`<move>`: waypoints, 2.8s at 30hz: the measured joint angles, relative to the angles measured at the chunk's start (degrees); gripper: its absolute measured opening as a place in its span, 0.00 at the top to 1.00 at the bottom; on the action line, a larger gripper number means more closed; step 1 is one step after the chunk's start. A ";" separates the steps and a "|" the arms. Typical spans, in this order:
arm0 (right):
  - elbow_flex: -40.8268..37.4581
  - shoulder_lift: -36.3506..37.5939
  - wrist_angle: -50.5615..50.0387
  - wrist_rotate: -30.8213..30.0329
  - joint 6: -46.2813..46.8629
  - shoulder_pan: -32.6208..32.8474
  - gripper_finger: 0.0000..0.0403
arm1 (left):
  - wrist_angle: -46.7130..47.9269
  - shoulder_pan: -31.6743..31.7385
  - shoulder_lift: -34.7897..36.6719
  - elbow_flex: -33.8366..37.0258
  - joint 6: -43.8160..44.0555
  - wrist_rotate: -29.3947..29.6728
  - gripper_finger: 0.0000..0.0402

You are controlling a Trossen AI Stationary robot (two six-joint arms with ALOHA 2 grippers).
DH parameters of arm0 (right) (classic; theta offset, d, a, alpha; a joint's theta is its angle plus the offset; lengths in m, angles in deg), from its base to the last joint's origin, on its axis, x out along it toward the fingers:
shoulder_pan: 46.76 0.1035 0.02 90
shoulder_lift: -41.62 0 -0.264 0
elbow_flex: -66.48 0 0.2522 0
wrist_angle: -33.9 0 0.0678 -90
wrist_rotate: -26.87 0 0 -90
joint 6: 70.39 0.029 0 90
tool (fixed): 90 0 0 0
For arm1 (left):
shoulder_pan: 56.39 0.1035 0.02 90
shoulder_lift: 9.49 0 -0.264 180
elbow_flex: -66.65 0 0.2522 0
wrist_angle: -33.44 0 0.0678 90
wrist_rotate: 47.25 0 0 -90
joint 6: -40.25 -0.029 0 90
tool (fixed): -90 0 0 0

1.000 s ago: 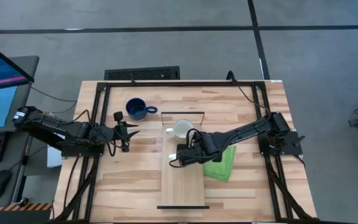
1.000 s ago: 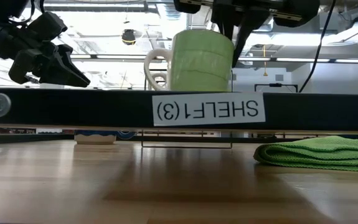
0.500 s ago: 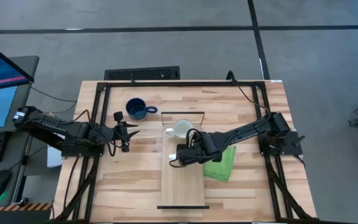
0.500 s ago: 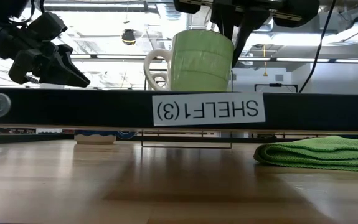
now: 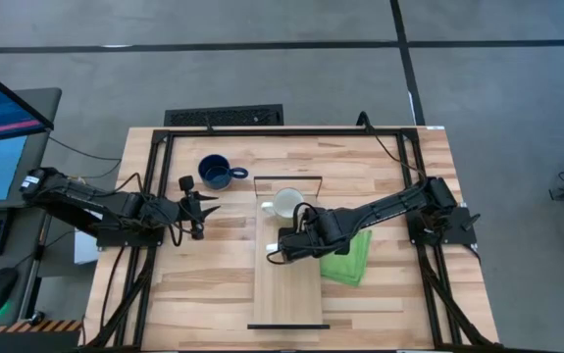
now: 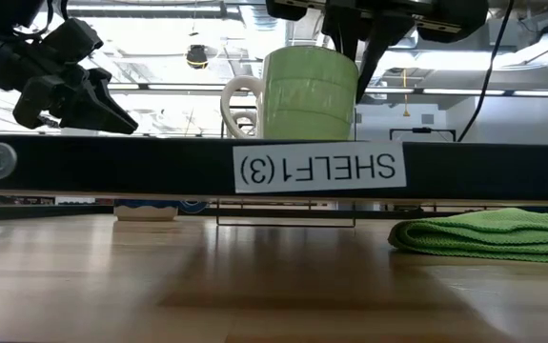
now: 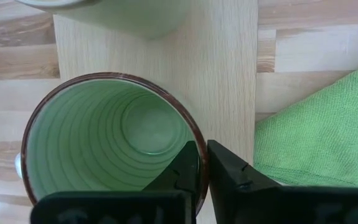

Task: Stack small to large cups/mugs on shelf
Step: Put the green mug on the shelf, then put the blue mug on the shelf

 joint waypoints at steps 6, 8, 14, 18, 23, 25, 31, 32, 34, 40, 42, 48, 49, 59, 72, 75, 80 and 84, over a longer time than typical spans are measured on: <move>0.00 0.00 0.04 0.00 0.00 0.00 0.89 | 0.02 0.00 -0.01 0.00 -0.04 -0.21 0.74; -0.01 0.00 0.14 0.00 0.00 0.00 0.89 | 0.02 -0.02 0.02 0.00 -0.06 -0.22 0.74; -0.02 0.00 0.74 0.02 0.02 0.00 0.89 | 0.02 -0.02 0.01 0.00 -0.07 -0.25 0.74; -0.02 0.00 1.77 0.02 0.01 0.01 0.88 | 0.02 -0.02 0.02 0.00 -0.09 -0.27 0.74; -0.02 0.00 2.69 0.02 0.00 0.01 0.88 | 0.02 -0.02 -0.01 0.00 -0.09 -0.27 0.74; -0.02 0.00 2.87 0.02 0.00 0.01 0.88 | 0.02 0.00 0.00 0.00 -0.09 -0.29 0.74; -0.02 0.00 2.80 0.02 0.02 0.00 0.88 | 0.30 -0.01 0.00 0.00 -0.09 -0.32 0.74; -0.02 0.00 2.80 0.02 0.02 0.02 0.88 | 0.33 -0.02 0.01 0.00 -0.09 -0.32 0.74; -0.02 0.00 2.79 0.02 0.02 0.02 0.88 | 0.33 -0.02 -0.01 0.00 -0.11 -0.34 0.74; -0.02 0.00 2.64 0.02 0.03 0.00 0.88 | 0.31 -0.02 0.00 0.00 -0.11 -0.49 0.74; -0.02 0.00 2.30 0.02 0.04 0.01 0.88 | 0.28 -0.02 -0.01 0.00 -0.10 -0.49 0.74; -0.02 0.00 2.14 0.04 0.46 0.01 0.88 | 0.28 -0.02 0.00 0.00 -0.09 -0.47 0.74; -0.02 0.00 2.14 0.04 0.46 0.02 0.88 | 0.28 -0.02 0.00 0.00 -0.09 -0.47 0.74; -0.12 0.00 1.02 0.09 0.50 0.00 0.88 | 0.26 -0.01 0.00 0.00 -0.07 -0.45 0.74; -2.23 0.07 3.01 1.55 1.56 0.21 0.78 | 0.24 -0.02 0.00 0.00 -0.09 -0.43 0.74; -2.23 0.07 3.32 1.53 1.51 0.15 0.76 | 0.24 -0.02 0.01 0.00 -0.09 -0.42 0.74; -2.23 0.07 3.43 1.55 1.53 0.17 0.73 | 0.24 -0.02 0.01 0.00 -0.10 -0.40 0.74; -2.23 0.07 3.59 1.41 1.53 0.17 0.70 | 0.24 -0.01 0.00 0.00 -0.11 -0.38 0.74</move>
